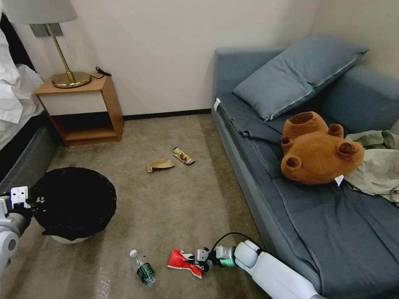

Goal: Pick up the trash bin, then pick up the garbage on the floor and place it into the trash bin.

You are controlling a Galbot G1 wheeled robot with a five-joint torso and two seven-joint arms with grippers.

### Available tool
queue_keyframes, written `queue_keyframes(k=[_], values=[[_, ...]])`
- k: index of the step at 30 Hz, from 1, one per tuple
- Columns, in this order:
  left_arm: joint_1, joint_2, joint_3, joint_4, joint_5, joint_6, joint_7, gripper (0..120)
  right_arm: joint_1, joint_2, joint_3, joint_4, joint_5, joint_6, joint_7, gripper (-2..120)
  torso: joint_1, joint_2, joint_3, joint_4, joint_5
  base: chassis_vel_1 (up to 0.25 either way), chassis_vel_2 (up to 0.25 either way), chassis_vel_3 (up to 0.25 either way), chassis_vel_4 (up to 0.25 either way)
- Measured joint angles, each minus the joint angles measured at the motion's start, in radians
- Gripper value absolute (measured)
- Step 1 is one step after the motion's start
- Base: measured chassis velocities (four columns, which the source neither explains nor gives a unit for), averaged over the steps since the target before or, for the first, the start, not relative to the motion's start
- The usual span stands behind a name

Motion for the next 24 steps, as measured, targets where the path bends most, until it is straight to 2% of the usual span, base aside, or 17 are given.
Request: queue_keyframes(k=[6, 10, 16, 17, 19, 20, 24], values=[[0.004, -0.003, 0.001, -0.010, 0.001, -0.005, 0.008, 4, 0.022, -0.015, 0.023, 0.053, 0.021, -0.006, 0.002, 1, 0.000, 0.000, 0.000, 0.0001, 0.0001, 0.000, 0.000, 0.000, 0.000], [0.009, -0.004, 0.010, -0.026, -0.003, -0.012, 0.039, 4, 0.084, -0.040, 0.042, 0.123, 0.046, -0.014, 0.005, 1, 0.000, 0.000, 0.000, 0.0000, 0.0000, 0.000, 0.000, 0.000, 0.000], [0.002, -0.007, 0.034, -0.048, -0.010, -0.015, 0.049, 4, 0.264, -0.114, -0.022, 0.284, 0.198, -0.085, 0.019, 1, 0.000, 0.000, 0.000, -0.0002, 0.0000, 0.000, 0.000, 0.000, 0.000], [0.002, -0.007, 0.034, -0.048, -0.010, -0.015, 0.049, 4, 0.264, -0.114, -0.022, 0.284, 0.198, -0.085, 0.019, 1, 0.000, 0.000, 0.000, -0.0002, 0.0000, 0.000, 0.000, 0.000, 0.000], [-0.001, -0.017, 0.043, -0.052, -0.008, -0.022, 0.055, 4, 0.371, -0.126, -0.078, 0.332, 0.267, -0.118, 0.022, 1, 0.000, 0.000, 0.000, -0.0001, 0.0001, 0.000, 0.000, 0.000, 0.000], [-0.001, -0.017, 0.043, -0.052, -0.008, -0.022, 0.055, 4, 0.371, -0.126, -0.078, 0.332, 0.267, -0.118, 0.022, 1, 0.000, 0.000, 0.000, -0.0001, 0.0001, 0.000, 0.000, 0.000, 0.000], [-0.001, -0.026, 0.052, -0.060, -0.002, -0.030, 0.067, 4, 0.520, -0.102, -0.164, 0.371, 0.366, -0.153, 0.034, 1, 0.000, 0.000, 0.000, 0.0001, -0.0002, 0.000, 0.000, 0.000, 0.000]])
